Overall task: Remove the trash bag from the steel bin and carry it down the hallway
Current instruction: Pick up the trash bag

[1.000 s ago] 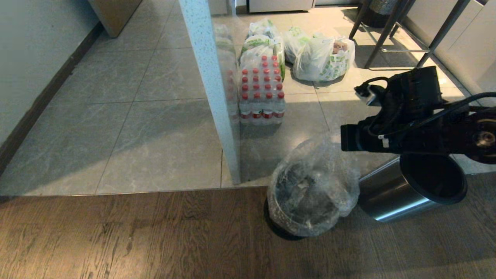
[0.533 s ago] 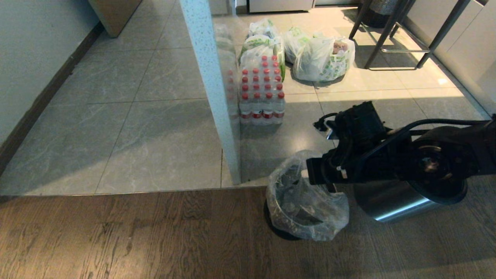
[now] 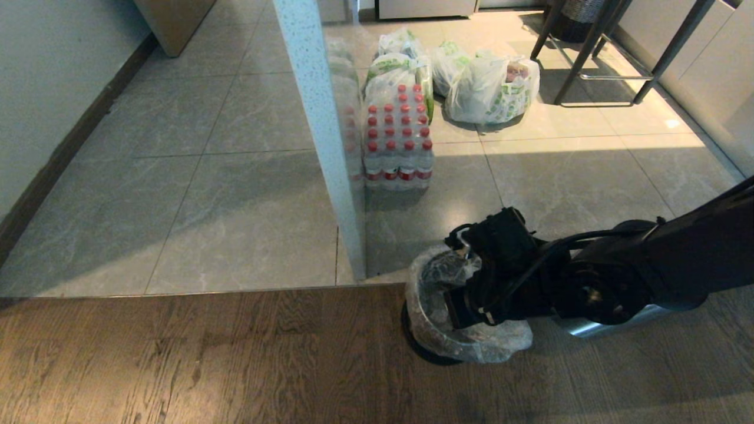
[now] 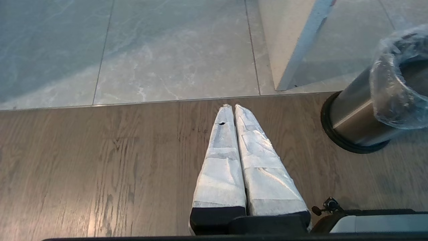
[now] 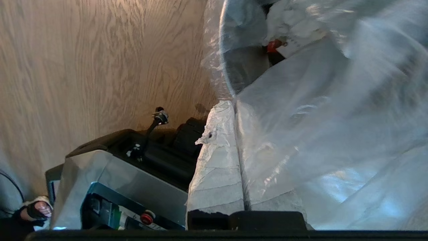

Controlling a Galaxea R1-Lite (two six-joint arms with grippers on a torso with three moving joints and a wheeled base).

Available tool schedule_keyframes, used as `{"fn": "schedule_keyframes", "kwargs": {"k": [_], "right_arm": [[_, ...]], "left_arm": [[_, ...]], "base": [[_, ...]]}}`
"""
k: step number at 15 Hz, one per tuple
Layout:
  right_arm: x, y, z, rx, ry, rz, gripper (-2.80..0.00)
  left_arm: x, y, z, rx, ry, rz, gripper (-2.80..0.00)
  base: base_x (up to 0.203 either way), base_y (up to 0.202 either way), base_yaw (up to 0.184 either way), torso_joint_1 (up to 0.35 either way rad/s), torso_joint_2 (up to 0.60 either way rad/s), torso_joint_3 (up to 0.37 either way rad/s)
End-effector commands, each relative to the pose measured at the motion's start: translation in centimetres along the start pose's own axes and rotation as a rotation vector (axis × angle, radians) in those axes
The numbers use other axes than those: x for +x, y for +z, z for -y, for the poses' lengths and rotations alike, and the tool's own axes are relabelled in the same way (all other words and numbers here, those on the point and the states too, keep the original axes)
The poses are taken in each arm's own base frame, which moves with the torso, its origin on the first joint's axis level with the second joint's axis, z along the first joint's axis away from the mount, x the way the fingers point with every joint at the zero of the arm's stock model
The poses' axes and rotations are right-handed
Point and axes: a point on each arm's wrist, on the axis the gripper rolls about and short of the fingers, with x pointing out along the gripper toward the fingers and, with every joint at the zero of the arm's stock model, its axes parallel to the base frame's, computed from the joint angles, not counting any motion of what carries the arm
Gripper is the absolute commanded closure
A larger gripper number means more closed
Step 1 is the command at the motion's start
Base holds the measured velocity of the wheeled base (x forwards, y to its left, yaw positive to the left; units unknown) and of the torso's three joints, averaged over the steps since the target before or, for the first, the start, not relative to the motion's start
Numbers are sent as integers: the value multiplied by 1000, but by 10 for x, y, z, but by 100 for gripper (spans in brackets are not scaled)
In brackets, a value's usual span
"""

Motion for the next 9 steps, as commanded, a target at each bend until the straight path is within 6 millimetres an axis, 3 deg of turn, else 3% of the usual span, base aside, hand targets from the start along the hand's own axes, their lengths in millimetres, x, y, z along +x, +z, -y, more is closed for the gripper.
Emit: {"fn": "schedule_keyframes", "kwargs": {"k": [1,5,9], "right_arm": [[15,-8,-4,-12,3,-42,0],[42,-19,-21,-53,28,-32,0],[54,-20,-23,-116,14,11,0]], "left_arm": [[0,0,0,0,0,-2,0],[0,0,0,0,0,-2,0],[0,0,0,0,0,-2,0]], "base": [[0,0,0,0,0,0],[0,0,0,0,0,0],[0,0,0,0,0,0]]}}
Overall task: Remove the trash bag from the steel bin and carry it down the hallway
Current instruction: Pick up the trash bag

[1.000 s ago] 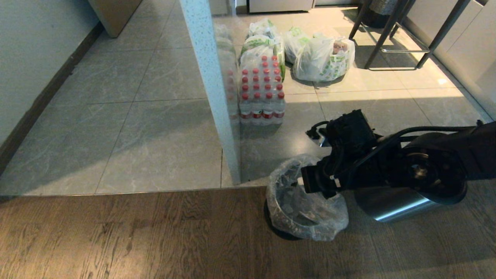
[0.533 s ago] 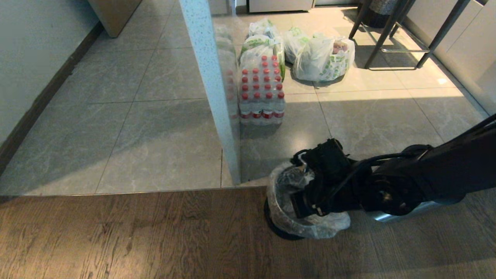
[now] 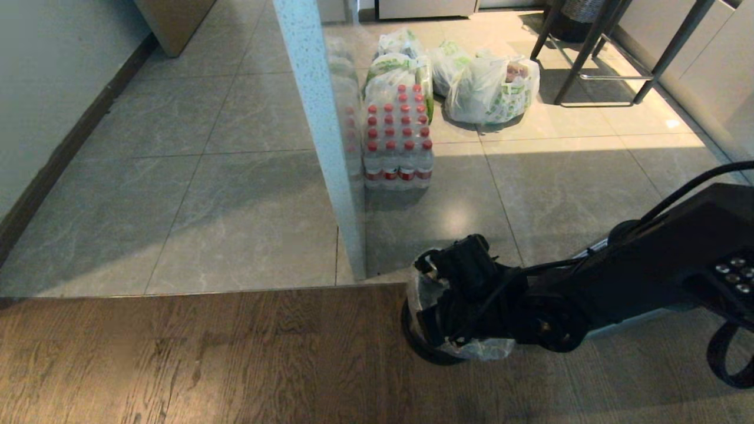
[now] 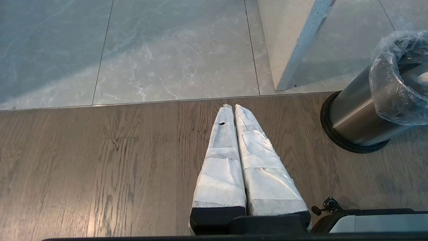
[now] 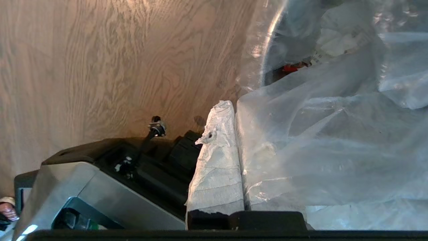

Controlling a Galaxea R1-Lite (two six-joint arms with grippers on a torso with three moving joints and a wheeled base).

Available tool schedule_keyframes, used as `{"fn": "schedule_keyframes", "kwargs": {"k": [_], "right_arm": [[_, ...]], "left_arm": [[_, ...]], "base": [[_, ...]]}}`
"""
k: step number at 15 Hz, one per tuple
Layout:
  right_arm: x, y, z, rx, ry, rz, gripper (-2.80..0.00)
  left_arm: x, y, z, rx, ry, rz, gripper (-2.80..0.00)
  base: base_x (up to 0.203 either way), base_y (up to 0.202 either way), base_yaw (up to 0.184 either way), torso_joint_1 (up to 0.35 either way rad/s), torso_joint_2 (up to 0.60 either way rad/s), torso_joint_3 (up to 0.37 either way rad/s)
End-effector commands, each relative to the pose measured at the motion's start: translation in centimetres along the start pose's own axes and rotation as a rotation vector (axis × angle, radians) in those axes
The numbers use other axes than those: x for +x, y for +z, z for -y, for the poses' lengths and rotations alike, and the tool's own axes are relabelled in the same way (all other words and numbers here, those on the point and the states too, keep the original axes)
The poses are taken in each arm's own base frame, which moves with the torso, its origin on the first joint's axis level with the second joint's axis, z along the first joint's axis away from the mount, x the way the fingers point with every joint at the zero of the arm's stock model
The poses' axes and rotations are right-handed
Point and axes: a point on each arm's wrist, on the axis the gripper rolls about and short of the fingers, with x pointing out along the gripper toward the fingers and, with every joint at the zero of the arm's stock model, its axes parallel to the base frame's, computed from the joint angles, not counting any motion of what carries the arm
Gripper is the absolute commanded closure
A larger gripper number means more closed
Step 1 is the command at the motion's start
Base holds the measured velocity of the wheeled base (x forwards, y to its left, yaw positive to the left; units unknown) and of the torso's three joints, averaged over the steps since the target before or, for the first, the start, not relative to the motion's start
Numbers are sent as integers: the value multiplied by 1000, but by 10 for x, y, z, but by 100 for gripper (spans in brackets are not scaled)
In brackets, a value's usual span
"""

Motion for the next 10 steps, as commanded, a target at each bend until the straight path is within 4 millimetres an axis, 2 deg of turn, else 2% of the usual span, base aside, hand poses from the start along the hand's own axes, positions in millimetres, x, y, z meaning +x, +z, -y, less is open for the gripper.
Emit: {"fn": "schedule_keyframes", "kwargs": {"k": [1,4,7,10], "right_arm": [[7,-6,0,-6,-3,-23,0],[4,-13,1,-31,-6,-42,0],[-4,-2,3,-20,-4,21,0],[-9,-3,6,-16,-9,31,0]], "left_arm": [[0,0,0,0,0,0,0],[0,0,0,0,0,1,0],[0,0,0,0,0,-2,0],[0,0,0,0,0,-1,0]], "base": [[0,0,0,0,0,0],[0,0,0,0,0,0],[0,0,0,0,0,0],[0,0,0,0,0,0]]}}
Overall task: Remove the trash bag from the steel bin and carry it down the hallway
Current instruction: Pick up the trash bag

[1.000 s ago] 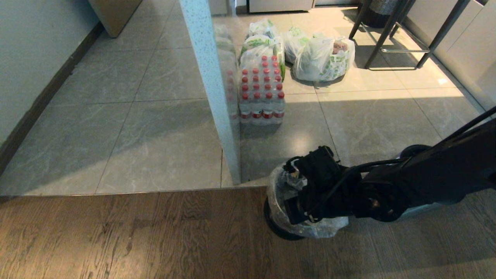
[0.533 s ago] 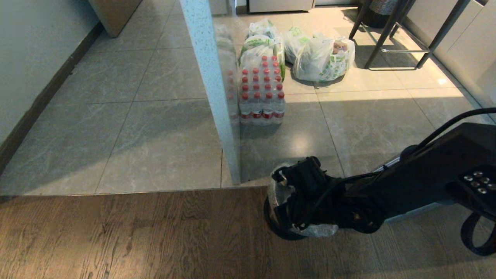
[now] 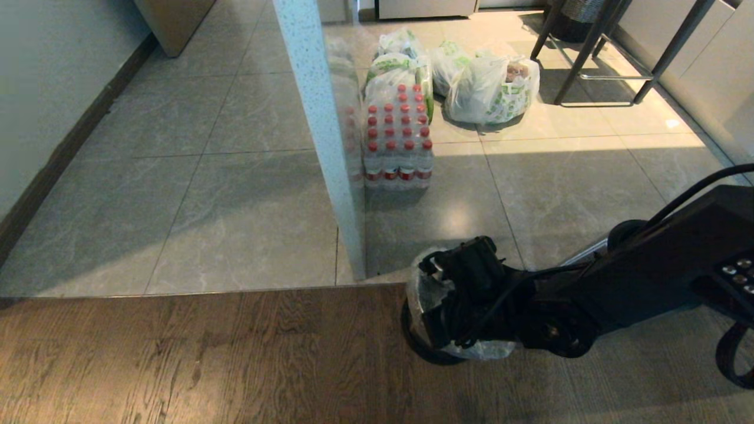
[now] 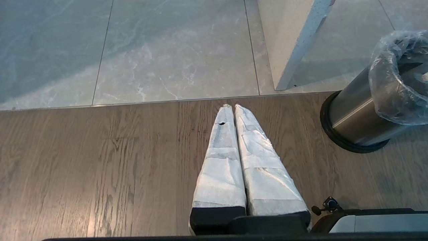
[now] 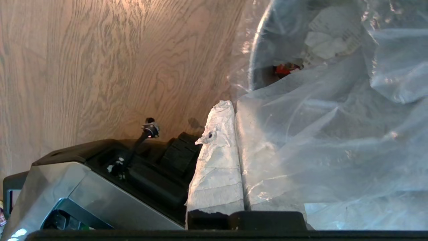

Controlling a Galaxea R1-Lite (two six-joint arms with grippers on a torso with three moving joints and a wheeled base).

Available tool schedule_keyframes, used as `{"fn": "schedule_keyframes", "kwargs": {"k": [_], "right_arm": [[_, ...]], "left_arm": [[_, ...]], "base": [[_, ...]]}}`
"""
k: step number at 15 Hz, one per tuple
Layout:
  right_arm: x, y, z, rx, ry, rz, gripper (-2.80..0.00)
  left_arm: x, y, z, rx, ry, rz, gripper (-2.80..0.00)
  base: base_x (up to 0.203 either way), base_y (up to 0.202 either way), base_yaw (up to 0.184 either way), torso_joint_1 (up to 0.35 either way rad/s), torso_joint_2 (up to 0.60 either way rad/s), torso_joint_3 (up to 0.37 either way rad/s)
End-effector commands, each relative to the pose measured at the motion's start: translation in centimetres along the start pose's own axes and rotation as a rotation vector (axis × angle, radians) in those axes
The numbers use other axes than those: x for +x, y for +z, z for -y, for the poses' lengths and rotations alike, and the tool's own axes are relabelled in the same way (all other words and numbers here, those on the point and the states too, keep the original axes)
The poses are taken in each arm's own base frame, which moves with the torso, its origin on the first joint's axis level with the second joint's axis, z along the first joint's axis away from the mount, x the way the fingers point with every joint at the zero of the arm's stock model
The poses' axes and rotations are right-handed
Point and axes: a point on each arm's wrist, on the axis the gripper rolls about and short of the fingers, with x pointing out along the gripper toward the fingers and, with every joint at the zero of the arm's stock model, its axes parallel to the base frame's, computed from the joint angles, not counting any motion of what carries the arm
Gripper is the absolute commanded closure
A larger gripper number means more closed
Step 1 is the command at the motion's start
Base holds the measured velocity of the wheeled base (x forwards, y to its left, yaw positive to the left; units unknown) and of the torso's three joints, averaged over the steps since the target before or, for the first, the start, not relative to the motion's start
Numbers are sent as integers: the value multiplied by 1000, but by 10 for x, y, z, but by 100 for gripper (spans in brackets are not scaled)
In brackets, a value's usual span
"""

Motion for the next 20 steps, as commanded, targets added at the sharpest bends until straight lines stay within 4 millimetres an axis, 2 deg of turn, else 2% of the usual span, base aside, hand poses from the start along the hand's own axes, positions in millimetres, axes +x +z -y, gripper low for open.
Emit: {"fn": "schedule_keyframes", "kwargs": {"k": [1,3,4,10,12,14,20], "right_arm": [[-5,1,2,4,-3,6,0],[-6,-4,5,8,-22,-15,0],[-7,-11,6,6,-26,-39,-280],[-13,-7,6,26,-29,2,-280],[-18,-16,8,18,-31,-29,-280],[-22,-36,9,3,-37,-88,-280],[-17,-45,13,-27,-113,-83,-280]], "left_arm": [[0,0,0,-1,0,0,0],[0,0,0,-1,0,-1,0],[0,0,0,-1,0,0,0],[0,0,0,-1,0,0,0],[0,0,0,-1,0,-2,0],[0,0,0,-1,0,0,0],[0,0,0,-1,0,-1,0]], "base": [[0,0,0,0,0,0],[0,0,0,0,0,0],[0,0,0,0,0,0],[0,0,0,0,0,0],[0,0,0,0,0,0],[0,0,0,0,0,0],[0,0,0,0,0,0]]}}
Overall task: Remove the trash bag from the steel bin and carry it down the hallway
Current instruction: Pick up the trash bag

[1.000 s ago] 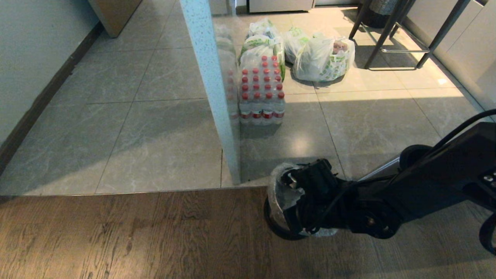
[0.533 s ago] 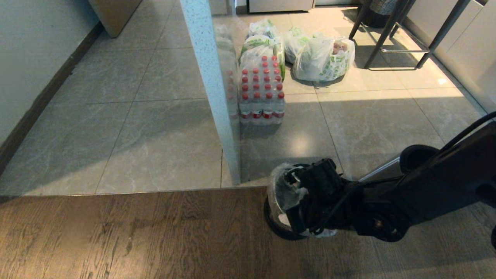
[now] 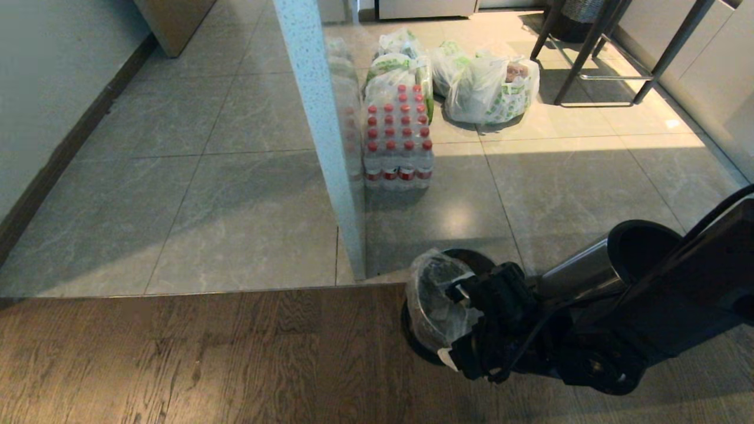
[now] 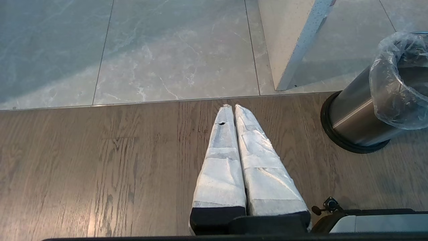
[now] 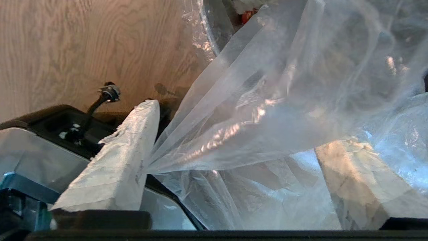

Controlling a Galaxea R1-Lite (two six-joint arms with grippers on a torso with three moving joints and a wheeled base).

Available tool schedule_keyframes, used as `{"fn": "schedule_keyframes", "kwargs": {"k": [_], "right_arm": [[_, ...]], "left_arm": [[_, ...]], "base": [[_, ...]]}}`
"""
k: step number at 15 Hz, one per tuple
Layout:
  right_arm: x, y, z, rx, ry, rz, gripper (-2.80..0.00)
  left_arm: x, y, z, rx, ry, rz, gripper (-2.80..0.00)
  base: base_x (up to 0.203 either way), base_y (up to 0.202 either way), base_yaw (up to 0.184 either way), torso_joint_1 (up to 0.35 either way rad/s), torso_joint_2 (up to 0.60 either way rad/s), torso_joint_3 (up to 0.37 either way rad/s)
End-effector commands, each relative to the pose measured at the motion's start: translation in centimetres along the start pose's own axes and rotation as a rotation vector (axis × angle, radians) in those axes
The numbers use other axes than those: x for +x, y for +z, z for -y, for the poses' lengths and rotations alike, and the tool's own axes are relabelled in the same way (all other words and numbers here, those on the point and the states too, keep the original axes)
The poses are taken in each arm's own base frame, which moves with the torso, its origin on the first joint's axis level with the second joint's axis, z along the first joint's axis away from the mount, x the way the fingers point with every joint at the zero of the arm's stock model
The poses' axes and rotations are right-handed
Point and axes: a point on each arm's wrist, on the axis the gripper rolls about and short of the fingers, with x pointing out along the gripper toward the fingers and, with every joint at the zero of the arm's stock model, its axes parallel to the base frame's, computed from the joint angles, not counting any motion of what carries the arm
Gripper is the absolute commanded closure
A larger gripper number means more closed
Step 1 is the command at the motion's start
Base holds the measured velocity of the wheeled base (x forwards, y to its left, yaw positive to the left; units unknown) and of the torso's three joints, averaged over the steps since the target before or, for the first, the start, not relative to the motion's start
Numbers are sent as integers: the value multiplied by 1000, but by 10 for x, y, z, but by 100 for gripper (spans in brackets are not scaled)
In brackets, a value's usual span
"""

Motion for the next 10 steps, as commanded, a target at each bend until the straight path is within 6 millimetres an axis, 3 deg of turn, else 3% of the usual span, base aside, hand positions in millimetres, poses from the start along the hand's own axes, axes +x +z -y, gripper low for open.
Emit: {"fn": "schedule_keyframes", "kwargs": {"k": [1,10], "right_arm": [[5,-1,-1,-6,-4,27,-280],[26,-7,-4,-106,-13,65,-280]], "left_arm": [[0,0,0,0,0,-2,0],[0,0,0,0,0,-2,0]], "base": [[0,0,0,0,0,0],[0,0,0,0,0,0]]}}
